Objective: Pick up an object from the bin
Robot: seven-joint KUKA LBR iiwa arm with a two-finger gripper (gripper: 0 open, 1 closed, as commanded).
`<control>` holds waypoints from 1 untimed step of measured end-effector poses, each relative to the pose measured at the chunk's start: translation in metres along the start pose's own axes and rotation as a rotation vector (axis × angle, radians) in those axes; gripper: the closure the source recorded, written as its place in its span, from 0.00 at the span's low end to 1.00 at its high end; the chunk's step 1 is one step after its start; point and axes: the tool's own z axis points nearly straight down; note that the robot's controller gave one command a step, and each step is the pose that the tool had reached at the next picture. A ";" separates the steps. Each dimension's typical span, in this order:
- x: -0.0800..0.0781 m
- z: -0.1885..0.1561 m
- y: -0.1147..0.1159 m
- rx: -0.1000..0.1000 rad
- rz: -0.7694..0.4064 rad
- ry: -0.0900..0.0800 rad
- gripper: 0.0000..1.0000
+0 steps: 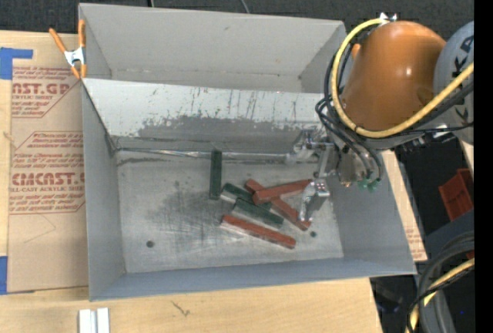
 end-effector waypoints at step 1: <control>0.000 0.000 0.000 0.000 0.000 0.000 0.00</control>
Offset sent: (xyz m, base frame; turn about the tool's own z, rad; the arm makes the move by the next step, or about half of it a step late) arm 0.0015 0.0247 -0.1539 0.0496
